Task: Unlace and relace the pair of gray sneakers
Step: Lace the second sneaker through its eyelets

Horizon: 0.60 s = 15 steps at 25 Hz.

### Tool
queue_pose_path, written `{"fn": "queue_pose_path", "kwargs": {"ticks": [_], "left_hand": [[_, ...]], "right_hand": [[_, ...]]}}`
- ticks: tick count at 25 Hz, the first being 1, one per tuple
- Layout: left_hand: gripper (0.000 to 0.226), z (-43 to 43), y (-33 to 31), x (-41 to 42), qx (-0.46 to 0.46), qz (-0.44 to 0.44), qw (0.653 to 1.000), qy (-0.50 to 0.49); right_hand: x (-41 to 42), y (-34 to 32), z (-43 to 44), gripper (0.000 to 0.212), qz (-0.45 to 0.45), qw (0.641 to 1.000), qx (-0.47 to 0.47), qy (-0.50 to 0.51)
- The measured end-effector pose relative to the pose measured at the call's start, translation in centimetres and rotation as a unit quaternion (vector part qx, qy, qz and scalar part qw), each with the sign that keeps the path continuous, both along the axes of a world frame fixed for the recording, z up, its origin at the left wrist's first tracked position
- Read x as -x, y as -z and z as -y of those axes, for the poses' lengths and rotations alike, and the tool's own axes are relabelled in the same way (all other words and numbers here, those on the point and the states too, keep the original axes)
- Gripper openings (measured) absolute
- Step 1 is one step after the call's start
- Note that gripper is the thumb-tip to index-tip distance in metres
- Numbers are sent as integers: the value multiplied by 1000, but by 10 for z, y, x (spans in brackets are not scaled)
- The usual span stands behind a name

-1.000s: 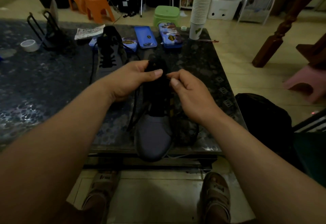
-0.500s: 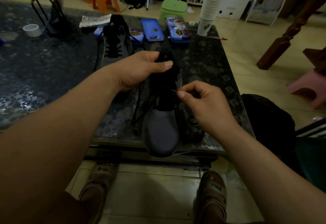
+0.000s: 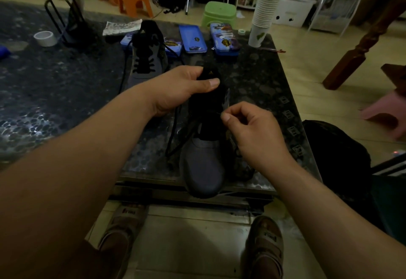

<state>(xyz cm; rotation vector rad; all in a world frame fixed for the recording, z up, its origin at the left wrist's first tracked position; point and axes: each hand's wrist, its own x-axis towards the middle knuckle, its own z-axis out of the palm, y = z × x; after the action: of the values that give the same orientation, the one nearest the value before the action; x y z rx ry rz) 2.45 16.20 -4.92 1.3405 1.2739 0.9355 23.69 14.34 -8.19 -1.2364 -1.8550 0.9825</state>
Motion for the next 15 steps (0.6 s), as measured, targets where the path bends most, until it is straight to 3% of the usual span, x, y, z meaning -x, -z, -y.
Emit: {"fn": "queue_pose_path", "kwargs": {"ticks": [6, 11, 15], "left_hand": [[30, 0, 1, -1, 5, 1, 1000, -9], [18, 1, 0, -5, -1, -2, 1000, -9], [18, 2, 0, -7, -4, -4, 1000, -15]], "right_hand": [[2, -1, -5, 12, -25, 998, 53, -25], [5, -1, -7, 11, -68, 987, 140, -32], [13, 0, -5, 9, -53, 994, 94, 33]]}}
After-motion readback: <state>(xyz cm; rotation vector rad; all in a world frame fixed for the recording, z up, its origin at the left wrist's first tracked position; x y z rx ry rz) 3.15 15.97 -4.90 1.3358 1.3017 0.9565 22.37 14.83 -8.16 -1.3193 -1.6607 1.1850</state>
